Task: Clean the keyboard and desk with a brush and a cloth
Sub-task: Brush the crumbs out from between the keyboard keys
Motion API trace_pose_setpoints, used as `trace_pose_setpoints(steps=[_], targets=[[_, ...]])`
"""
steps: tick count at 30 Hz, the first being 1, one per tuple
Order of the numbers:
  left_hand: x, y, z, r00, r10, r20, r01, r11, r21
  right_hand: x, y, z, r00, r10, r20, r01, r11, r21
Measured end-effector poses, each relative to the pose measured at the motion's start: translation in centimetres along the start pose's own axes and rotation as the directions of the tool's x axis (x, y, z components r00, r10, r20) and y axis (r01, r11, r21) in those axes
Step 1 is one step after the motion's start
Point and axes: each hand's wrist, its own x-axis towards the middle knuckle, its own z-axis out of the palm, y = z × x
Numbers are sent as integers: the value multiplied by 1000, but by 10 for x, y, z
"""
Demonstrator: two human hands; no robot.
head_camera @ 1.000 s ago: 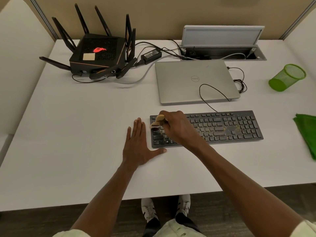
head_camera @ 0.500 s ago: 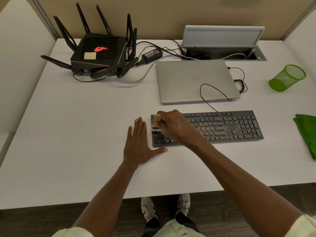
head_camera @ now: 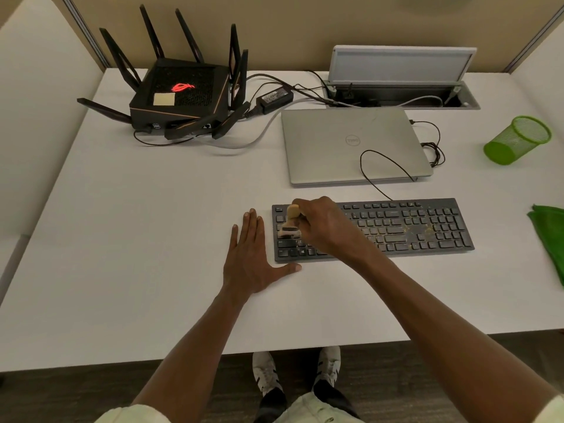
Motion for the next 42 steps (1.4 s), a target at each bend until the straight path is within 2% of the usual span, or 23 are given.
trace_pose_setpoints(steps=[3, 8, 11, 21, 25, 31, 35, 42], targets=[[0, 0, -1, 1000, 1, 1, -1, 1000, -5, -2, 5, -9, 999, 31, -42, -31, 999, -15], [-1, 0, -3, 1000, 4, -10, -4, 1000, -23, 7, 4, -9, 933, 298, -201, -272, 951, 147], [-1, 0, -2, 1000, 5, -6, -5, 1000, -27, 9, -3, -1, 897, 367, -248, -310, 920, 241], [0, 0, 0, 1000, 9, -6, -9, 999, -31, -2, -11, 16, 858, 451, -244, -420, 891, 169], [0, 0, -1, 1000, 2, 0, -2, 999, -38, 7, -10, 11, 831, 478, -285, -416, 874, 253], [0, 0, 0, 1000, 0, 6, 1, 999, -32, -4, -10, 11, 850, 476, -224, -450, 879, 161], [1, 0, 0, 1000, -2, 7, 3, 999, -36, 3, -12, 7, 842, 480, -247, -445, 876, 184], [1, -1, 1, 1000, -1, 7, 1, 1000, -29, -15, -13, 9, 872, 450, -192, -427, 892, 150]])
